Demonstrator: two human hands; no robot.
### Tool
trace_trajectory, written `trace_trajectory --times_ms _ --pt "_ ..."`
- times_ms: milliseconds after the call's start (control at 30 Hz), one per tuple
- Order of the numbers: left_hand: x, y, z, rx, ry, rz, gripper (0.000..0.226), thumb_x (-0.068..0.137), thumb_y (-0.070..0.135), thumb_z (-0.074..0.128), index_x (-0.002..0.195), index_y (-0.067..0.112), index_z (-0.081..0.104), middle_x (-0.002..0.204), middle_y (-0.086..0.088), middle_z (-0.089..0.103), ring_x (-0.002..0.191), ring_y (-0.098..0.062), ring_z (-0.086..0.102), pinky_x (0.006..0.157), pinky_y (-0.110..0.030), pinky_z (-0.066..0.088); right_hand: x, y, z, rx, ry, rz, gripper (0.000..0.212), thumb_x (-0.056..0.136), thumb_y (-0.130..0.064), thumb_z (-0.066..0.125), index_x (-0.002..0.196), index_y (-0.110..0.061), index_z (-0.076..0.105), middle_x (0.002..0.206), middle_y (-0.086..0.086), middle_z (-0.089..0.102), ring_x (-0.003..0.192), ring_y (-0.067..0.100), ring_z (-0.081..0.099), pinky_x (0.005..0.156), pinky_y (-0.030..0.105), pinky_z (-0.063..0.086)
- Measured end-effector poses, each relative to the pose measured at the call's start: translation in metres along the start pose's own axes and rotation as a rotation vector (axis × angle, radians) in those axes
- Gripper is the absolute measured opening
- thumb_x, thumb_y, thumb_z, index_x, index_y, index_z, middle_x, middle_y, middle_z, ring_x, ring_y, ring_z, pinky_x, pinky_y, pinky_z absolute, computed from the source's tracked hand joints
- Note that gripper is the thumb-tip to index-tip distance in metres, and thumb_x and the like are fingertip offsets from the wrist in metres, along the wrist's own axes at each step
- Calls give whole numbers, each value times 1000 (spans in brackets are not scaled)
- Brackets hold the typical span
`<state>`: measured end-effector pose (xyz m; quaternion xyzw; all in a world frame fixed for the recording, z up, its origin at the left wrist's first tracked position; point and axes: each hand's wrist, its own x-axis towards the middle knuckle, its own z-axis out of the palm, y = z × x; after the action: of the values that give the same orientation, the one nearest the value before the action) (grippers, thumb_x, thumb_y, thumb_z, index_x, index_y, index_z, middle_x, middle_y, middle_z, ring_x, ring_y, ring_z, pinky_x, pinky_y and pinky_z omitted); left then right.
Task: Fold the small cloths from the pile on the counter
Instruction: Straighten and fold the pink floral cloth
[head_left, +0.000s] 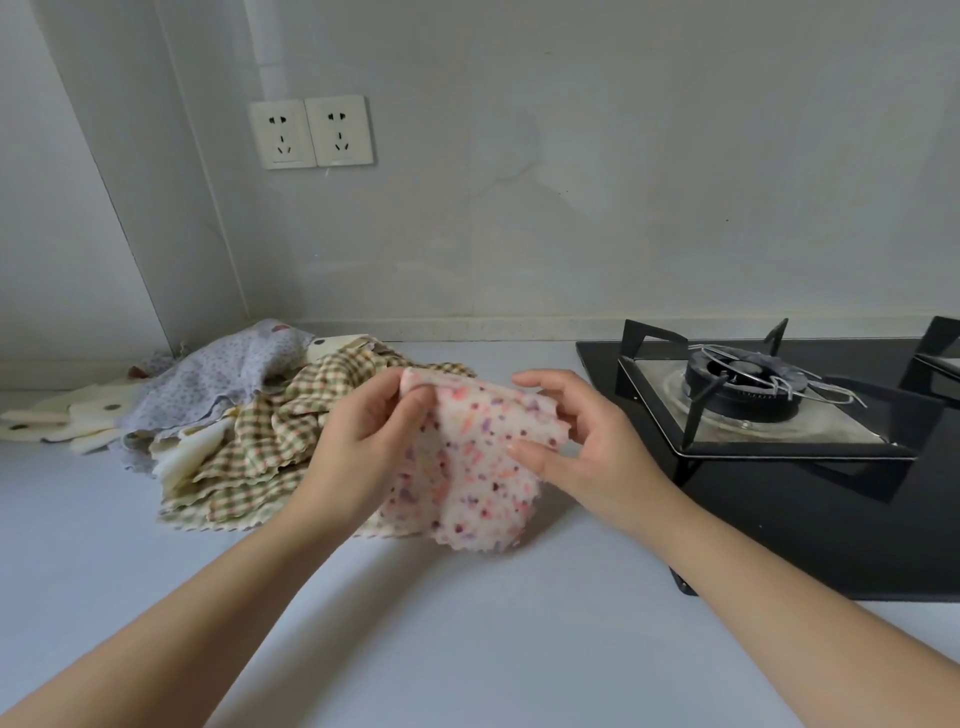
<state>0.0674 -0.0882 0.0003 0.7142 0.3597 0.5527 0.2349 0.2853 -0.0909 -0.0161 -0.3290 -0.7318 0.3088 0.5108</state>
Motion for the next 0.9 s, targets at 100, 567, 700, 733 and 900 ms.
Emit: trace_trajectory --times_ms 100,567,700,733,900 --pt "1 -2 -2 -58 18 -62 31 92 31 47 73 7 45 65 10 37 63 -7 34 58 -22 29 2 2 1 18 79 -46 44 81 -4 75 110 -33 60 81 -12 60 82 6 56 77 17 46" --pt "-2 13 0 476 -30 223 12 83 15 72 87 18 61 73 20 57 72 13 53 64 -3 37 4 4 -1 9 139 -113 23 80 -25 73 97 -33 59 88 -3 64 83 18 62 76 32 52" --pt "0 8 3 18 -19 -58 9 94 9 57 85 11 56 60 13 54 53 -1 49 52 -11 39 7 9 -1 276 -27 139 41 85 -54 55 119 -31 57 97 -11 69 94 7 64 86 29 49" --pt "0 6 4 -89 -16 -126 12 96 6 52 85 10 55 58 12 52 51 -2 47 49 -13 40 8 11 -1 338 -63 224 44 85 -57 55 121 -32 59 111 -7 69 108 12 64 95 35 47" --pt "-1 -1 7 -138 -41 -218 23 96 -5 41 82 8 54 63 4 51 53 -10 46 46 -21 42 4 11 7 440 -165 447 23 88 -31 61 102 -13 67 89 -5 75 84 9 70 79 26 51"
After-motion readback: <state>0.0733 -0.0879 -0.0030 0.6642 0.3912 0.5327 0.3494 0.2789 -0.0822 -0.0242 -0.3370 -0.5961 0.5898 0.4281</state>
